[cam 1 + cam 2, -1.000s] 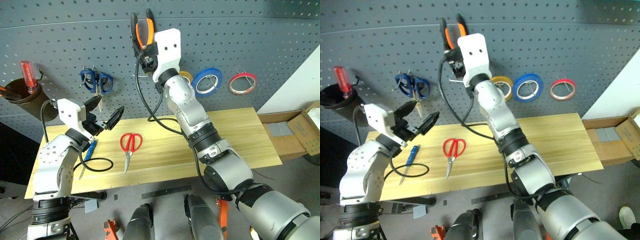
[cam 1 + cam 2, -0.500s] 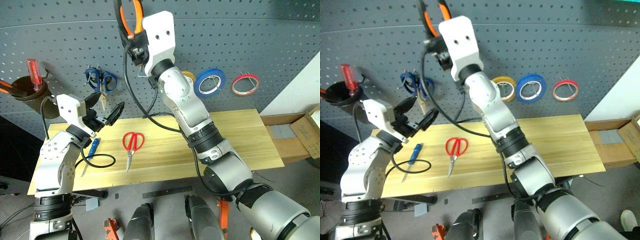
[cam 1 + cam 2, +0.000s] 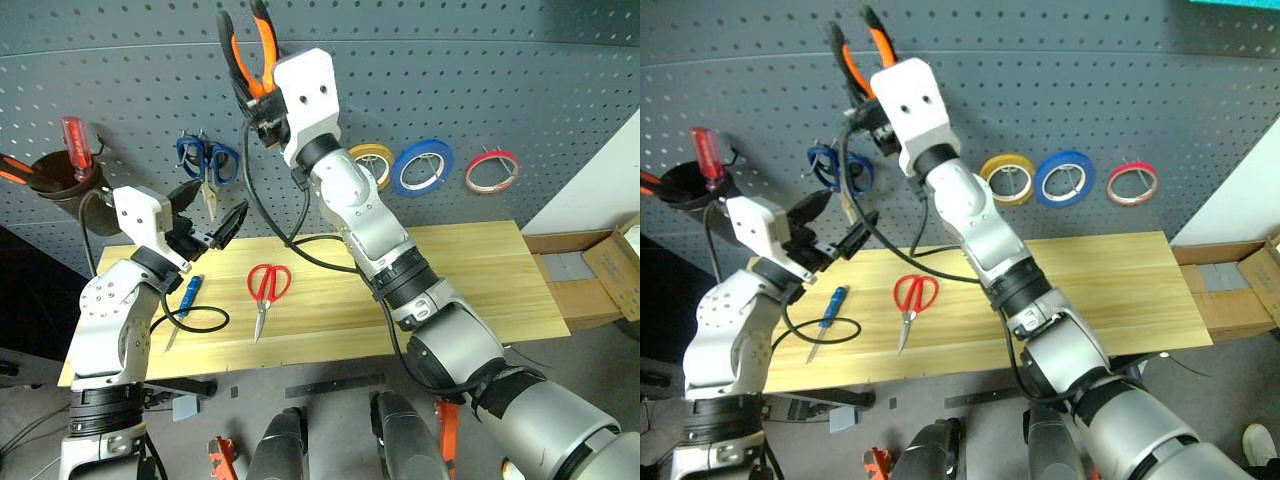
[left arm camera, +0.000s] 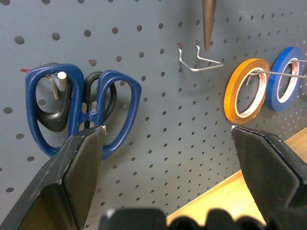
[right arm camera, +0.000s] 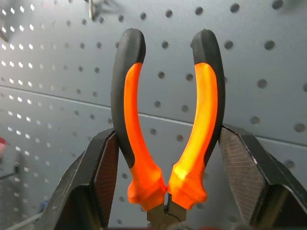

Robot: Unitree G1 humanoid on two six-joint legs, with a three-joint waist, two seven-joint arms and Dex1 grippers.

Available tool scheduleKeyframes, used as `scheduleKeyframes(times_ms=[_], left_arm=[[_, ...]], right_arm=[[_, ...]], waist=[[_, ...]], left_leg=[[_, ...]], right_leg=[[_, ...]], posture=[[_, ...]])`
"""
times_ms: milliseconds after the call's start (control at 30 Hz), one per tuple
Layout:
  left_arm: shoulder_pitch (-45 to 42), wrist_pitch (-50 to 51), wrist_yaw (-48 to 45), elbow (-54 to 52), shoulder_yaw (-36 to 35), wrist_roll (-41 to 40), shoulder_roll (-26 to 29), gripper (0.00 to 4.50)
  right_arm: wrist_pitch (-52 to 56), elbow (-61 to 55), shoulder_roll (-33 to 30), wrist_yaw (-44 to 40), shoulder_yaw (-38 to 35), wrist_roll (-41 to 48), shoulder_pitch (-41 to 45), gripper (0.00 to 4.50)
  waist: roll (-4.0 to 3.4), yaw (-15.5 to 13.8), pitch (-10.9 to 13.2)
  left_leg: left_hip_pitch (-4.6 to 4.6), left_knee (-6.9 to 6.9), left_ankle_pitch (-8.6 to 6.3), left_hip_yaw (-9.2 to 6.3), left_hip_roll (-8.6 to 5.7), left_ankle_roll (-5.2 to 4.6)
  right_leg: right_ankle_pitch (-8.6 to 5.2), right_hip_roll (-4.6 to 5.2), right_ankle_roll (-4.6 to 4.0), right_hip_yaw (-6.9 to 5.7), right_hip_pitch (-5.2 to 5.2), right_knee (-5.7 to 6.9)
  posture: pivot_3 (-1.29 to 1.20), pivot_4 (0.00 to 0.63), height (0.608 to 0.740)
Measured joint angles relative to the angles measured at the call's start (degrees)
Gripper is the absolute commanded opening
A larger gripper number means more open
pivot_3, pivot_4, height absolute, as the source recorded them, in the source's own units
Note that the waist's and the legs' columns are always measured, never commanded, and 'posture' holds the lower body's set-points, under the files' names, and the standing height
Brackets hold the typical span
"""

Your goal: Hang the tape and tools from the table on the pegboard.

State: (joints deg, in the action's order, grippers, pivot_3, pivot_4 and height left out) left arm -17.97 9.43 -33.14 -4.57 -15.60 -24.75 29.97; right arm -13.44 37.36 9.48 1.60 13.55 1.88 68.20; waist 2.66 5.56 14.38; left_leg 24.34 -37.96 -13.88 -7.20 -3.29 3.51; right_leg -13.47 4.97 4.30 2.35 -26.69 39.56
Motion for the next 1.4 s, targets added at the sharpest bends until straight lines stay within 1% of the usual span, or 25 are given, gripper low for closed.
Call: scheduleKeyframes(times_ms=[167,467,600,800,833,867,900,967,1100,1133,1200,1267,1400], left_arm=[[-0.7,-0.3,0.0,0.0,0.7,0.6,-0.5,4.50],[-0.6,-0.3,0.0,0.0,1.0,0.9,-0.6,4.50],[-0.5,-0.3,0.1,0.0,1.0,1.1,-0.6,4.50],[-0.5,-0.4,0.3,0.0,1.2,1.4,-0.9,4.50],[-0.5,-0.4,0.3,0.0,1.3,1.5,-1.0,4.50],[-0.5,-0.5,0.3,0.0,1.4,1.5,-1.0,4.50],[-0.5,-0.6,0.4,0.0,1.4,1.6,-1.0,4.50],[-0.6,-0.8,0.5,0.0,1.6,1.7,-1.0,4.50],[-0.6,-0.9,0.5,0.0,1.7,1.8,-1.2,4.50],[-0.6,-0.9,0.5,0.0,1.7,1.8,-1.3,4.50],[-0.7,-0.9,0.6,0.0,1.7,1.9,-1.5,4.50],[-0.7,-0.9,1.2,0.2,1.7,1.9,-1.8,4.50],[-0.1,-0.8,1.8,0.3,1.7,2.0,-2.4,4.50]], right_arm=[[-5.5,5.3,0.0,1.6,0.0,-2.9,0.0,2.68],[-8.4,12.2,0.0,2.3,-0.5,-3.2,0.0,2.68],[-8.5,14.0,0.0,3.1,-0.5,-4.2,0.0,2.68],[-2.4,16.3,0.0,6.7,-1.1,-5.7,0.0,2.68],[-1.9,16.2,0.0,7.0,-1.1,-5.8,0.1,3.40],[-1.4,16.1,0.0,7.4,-1.2,-5.8,0.1,3.58],[-0.7,16.1,0.0,7.5,-1.3,-5.8,0.0,3.99],[0.5,15.9,0.0,7.5,-1.2,-6.0,0.0,4.44],[3.6,13.2,0.0,7.5,-1.1,-6.1,0.0,4.44],[4.5,11.0,0.0,7.5,-1.1,-6.1,-0.1,4.44],[5.8,5.7,0.0,7.2,-1.1,-5.4,-0.5,4.44],[7.8,-2.0,-0.2,6.5,-1.0,-4.7,-1.9,4.44],[13.9,-16.7,-0.8,4.3,-0.3,-1.6,-6.9,4.44]], waist=[[0.00,0.0,0.0],[0.00,-0.2,0.0],[0.00,-0.5,0.0],[0.00,-0.6,0.0],[0.00,-0.6,0.0],[0.00,-0.7,0.0],[0.00,-0.7,0.0],[0.00,-0.7,0.0],[-0.01,-0.6,0.0],[-0.01,-0.6,0.0],[-0.02,-0.6,0.0],[-0.01,-0.6,0.0],[-0.02,-0.7,0.0]], left_leg=[[0.00,0.00,0.01,0.02,0.01,0.01],[-0.01,0.01,0.01,0.03,0.02,0.01],[-0.01,0.01,0.01,0.03,0.02,0.01],[-0.01,0.01,0.01,0.02,0.01,0.02],[-0.01,0.01,0.01,0.03,0.02,0.02],[-0.01,0.01,0.01,0.02,0.01,0.02],[-0.01,0.01,0.01,0.03,0.01,0.02],[-0.01,0.00,0.01,0.04,0.01,0.02],[-0.02,0.00,0.03,0.03,0.01,0.00],[-0.02,0.00,0.04,0.03,0.02,0.00],[-0.04,0.00,0.01,0.01,0.03,-0.04],[-0.04,0.00,0.00,-0.02,0.03,-0.07],[-0.05,0.00,-0.02,-0.10,0.03,-0.10]], right_leg=[[0.00,-0.01,0.00,0.00,0.00,0.00],[0.00,-0.02,0.00,0.00,0.00,0.00],[0.00,-0.03,0.00,0.01,0.00,0.00],[0.00,-0.03,0.00,0.00,0.00,0.00],[0.00,-0.03,0.00,0.00,0.01,0.00],[0.00,-0.03,0.00,-0.01,0.03,0.00],[0.00,-0.03,0.00,-0.01,0.03,-0.01],[0.00,-0.03,0.00,0.00,0.03,0.00],[0.02,-0.03,-0.04,-0.01,0.02,0.05],[0.03,-0.03,-0.04,-0.01,0.02,0.07],[0.03,-0.04,-0.05,-0.02,0.02,0.09],[0.03,-0.04,-0.04,-0.02,0.03,0.08],[0.03,-0.04,-0.04,-0.01,0.06,0.03]], posture=[[0.03,0.182,0.740],[0.05,0.189,0.740],[0.05,0.192,0.740],[0.04,0.196,0.740],[0.03,0.196,0.740],[0.03,0.197,0.740],[0.03,0.197,0.740],[0.02,0.198,0.740],[0.02,0.201,0.740],[0.01,0.202,0.740],[0.01,0.206,0.740],[0.00,0.208,0.740],[-0.01,0.215,0.740]])
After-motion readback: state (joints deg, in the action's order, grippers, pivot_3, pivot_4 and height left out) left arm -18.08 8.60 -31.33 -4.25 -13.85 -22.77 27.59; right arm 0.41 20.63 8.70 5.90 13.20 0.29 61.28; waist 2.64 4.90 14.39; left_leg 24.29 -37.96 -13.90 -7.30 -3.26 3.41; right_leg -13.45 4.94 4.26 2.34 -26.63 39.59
